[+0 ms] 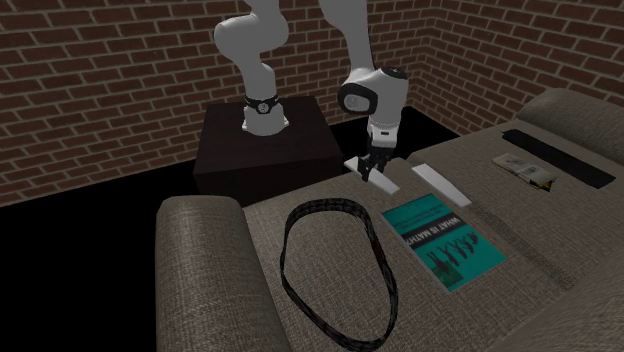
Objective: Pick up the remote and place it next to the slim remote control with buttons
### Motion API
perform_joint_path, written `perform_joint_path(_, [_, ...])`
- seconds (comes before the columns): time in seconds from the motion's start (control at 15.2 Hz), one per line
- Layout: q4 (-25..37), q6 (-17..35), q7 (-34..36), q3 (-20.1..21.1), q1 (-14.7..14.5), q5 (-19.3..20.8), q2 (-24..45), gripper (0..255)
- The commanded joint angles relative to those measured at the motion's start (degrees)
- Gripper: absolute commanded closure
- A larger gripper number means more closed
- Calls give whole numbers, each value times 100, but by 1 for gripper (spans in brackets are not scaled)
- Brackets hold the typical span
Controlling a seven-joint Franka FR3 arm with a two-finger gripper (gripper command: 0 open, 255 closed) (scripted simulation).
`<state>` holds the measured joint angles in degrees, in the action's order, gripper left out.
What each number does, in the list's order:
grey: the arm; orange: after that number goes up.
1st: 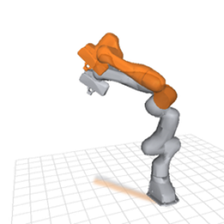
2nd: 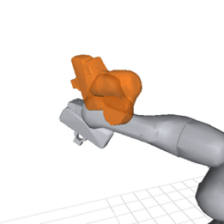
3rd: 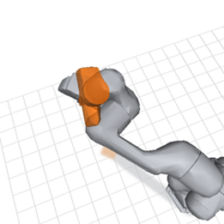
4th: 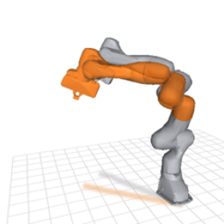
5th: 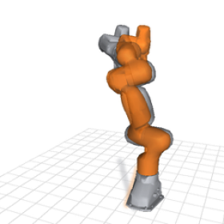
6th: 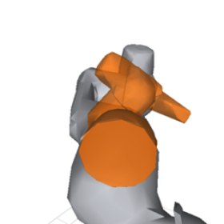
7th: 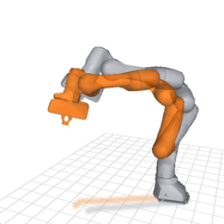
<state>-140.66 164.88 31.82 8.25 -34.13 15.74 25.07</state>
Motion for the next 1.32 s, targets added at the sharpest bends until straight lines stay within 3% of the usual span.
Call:
perform_joint_path(0.0, [9,18,13,-12,-15,10,23,255])
perform_joint_path(0.33, [9,18,13,-12,-15,10,23,255])
perform_joint_path(0.4, [9,18,13,-12,-15,10,23,0])
perform_joint_path(0.73, [10,18,13,-12,-15,10,23,0])
perform_joint_path(0.99, [-195,-615,-312,425,324,-412,-812,0])
perform_joint_path(1.25, [-195,-614,-317,418,315,-418,-812,0])
